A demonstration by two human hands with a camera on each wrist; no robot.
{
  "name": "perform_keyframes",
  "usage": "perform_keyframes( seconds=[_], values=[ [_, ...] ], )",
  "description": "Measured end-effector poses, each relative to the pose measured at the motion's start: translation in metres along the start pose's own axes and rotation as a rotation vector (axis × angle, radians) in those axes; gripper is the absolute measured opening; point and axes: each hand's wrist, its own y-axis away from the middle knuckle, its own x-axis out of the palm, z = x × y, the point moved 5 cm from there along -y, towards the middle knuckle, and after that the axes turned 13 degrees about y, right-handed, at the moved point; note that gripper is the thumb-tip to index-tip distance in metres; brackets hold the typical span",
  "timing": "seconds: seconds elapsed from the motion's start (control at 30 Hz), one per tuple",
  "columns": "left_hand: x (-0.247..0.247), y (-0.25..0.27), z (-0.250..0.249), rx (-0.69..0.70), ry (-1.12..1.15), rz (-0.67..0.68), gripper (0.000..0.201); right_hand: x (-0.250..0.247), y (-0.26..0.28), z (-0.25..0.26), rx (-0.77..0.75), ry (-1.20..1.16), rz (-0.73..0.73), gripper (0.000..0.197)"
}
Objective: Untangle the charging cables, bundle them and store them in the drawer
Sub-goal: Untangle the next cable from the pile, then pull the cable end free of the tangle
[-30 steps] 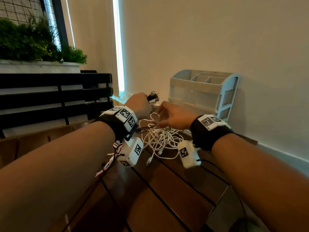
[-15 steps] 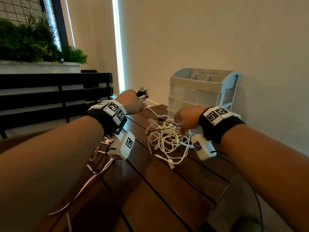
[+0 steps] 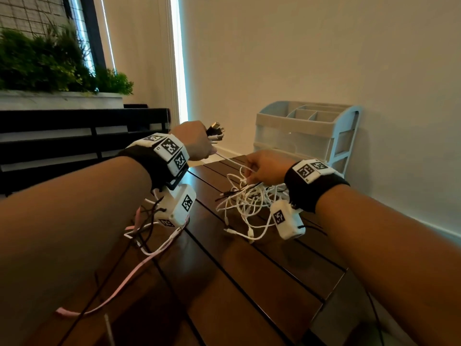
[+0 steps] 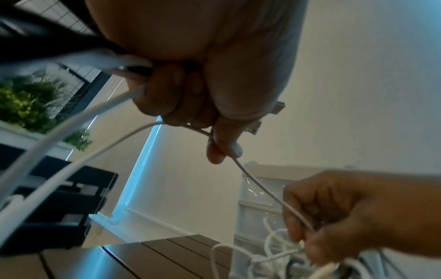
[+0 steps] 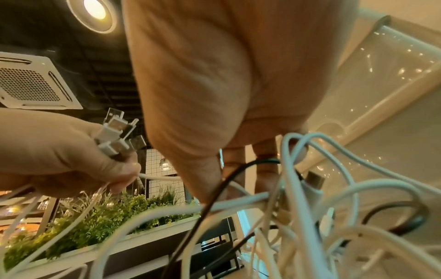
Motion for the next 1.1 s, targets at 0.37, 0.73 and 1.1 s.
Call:
perform_keyframes(
  seconds=[0.37, 0.73, 1.1],
  values=[
    [0.054, 0.005, -0.025, 0.076, 0.139, 0.123, 0.014, -0.012, -0.004, 0.009, 0.018, 0.133, -0.202, 0.018],
    [0.042, 0.002, -0.005, -0.061, 0.332, 0.044, 0.029, 0.052, 0.014, -0.019, -0.042, 0.144, 0.315, 0.011],
    [-0.004, -0.006, -0.024, 0.036, 0.389, -0.035, 0.022, 0.001, 0.005, -0.017, 0.041, -0.455, -0.035, 0.032]
  ],
)
